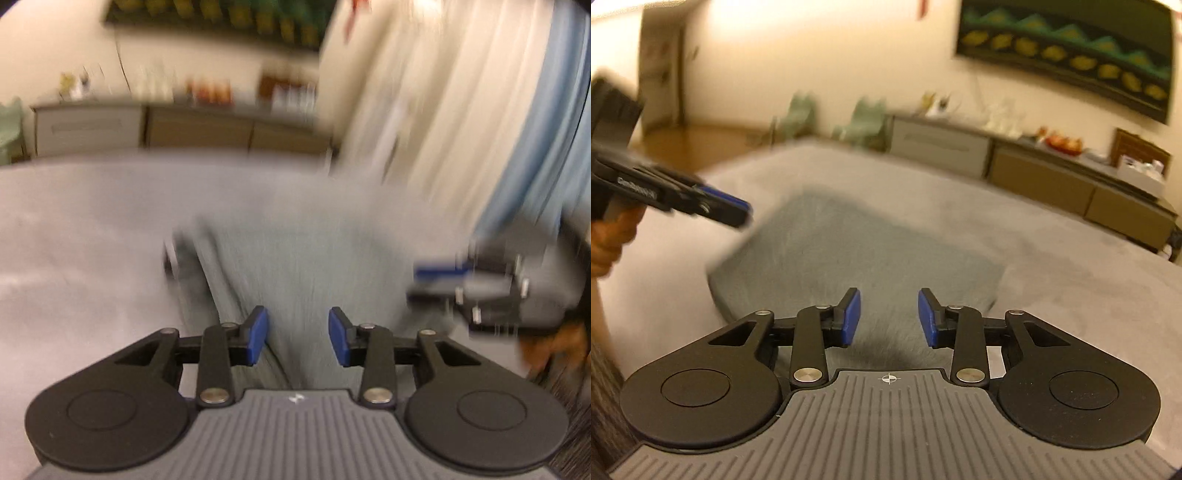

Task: Fold clothes

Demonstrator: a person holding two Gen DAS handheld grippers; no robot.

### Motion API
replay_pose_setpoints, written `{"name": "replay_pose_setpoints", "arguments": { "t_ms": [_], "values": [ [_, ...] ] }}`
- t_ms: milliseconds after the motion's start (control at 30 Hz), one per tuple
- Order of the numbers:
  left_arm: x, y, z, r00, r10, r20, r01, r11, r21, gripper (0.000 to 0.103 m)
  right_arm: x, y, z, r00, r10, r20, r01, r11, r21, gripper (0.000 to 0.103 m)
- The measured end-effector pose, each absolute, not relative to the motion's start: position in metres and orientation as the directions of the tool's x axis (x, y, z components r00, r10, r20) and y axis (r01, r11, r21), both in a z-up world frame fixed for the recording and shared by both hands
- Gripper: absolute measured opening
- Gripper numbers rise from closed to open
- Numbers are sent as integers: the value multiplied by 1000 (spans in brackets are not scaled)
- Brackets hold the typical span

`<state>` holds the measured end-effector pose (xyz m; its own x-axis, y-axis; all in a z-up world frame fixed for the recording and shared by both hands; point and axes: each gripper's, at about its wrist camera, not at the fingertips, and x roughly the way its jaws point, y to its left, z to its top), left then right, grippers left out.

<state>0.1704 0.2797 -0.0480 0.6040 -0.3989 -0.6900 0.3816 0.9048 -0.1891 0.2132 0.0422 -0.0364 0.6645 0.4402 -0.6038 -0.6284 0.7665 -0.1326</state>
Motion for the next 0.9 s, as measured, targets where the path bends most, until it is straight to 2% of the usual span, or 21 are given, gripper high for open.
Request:
{"name": "replay_pose_setpoints", "arguments": {
  "t_ms": [33, 133, 233, 300, 367, 433, 500, 533, 567, 600, 633, 700, 733, 833, 867, 900],
  "values": [
    [170, 273, -58, 597, -369, -713, 388, 910, -145, 39, 219, 36, -48, 657, 433, -617, -628, 767, -131, 33],
    [163, 275, -54, 583, -405, -704, 419, 893, -166, 38, 226, 17, -58, 634, 442, -634, -626, 775, -86, 34],
    [161, 282, -28, 637, -447, -628, 457, 875, -160, 37, 228, 21, -44, 601, 422, -679, -656, 746, -116, 34],
    [167, 295, -9, 702, -476, -529, 447, 874, -194, 37, 228, 22, -23, 623, 441, -646, -658, 742, -129, 35],
    [190, 298, -2, 747, -453, -487, 399, 891, -217, 38, 235, 29, -6, 659, 465, -591, -656, 740, -148, 41],
    [224, 296, -14, 750, -394, -531, 327, 919, -220, 38, 251, 41, -3, 682, 463, -566, -648, 741, -175, 44],
    [256, 296, -36, 727, -322, -606, 246, 947, -208, 40, 274, 50, -17, 682, 437, -587, -641, 743, -191, 45],
    [269, 298, -49, 707, -290, -645, 208, 957, -202, 46, 285, 50, -30, 669, 417, -616, -640, 744, -191, 44],
    [273, 302, -52, 698, -296, -652, 198, 955, -221, 51, 296, 50, -42, 655, 396, -644, -639, 745, -192, 44],
    [277, 305, -53, 692, -309, -652, 194, 950, -244, 51, 307, 50, -55, 640, 374, -671, -637, 746, -192, 51],
    [280, 309, -54, 687, -321, -652, 189, 945, -267, 51, 314, 43, -57, 621, 381, -685, -632, 760, -151, 52],
    [275, 306, -50, 693, -314, -649, 207, 949, -239, 50, 324, 28, -51, 584, 406, -703, -616, 786, -58, 53],
    [272, 304, -47, 695, -316, -646, 219, 949, -227, 47, 323, 25, -46, 592, 393, -704, -603, 795, -63, 53],
    [243, 300, -30, 710, -358, -607, 288, 933, -214, 46, 305, 16, -26, 658, 375, -653, -568, 817, -102, 47],
    [233, 299, -24, 713, -374, -593, 311, 927, -210, 46, 290, 13, -17, 659, 424, -622, -590, 804, -76, 51],
    [227, 289, -19, 700, -395, -595, 351, 916, -194, 46, 276, 12, -12, 640, 477, -603, -625, 779, -47, 59]
  ]
}}
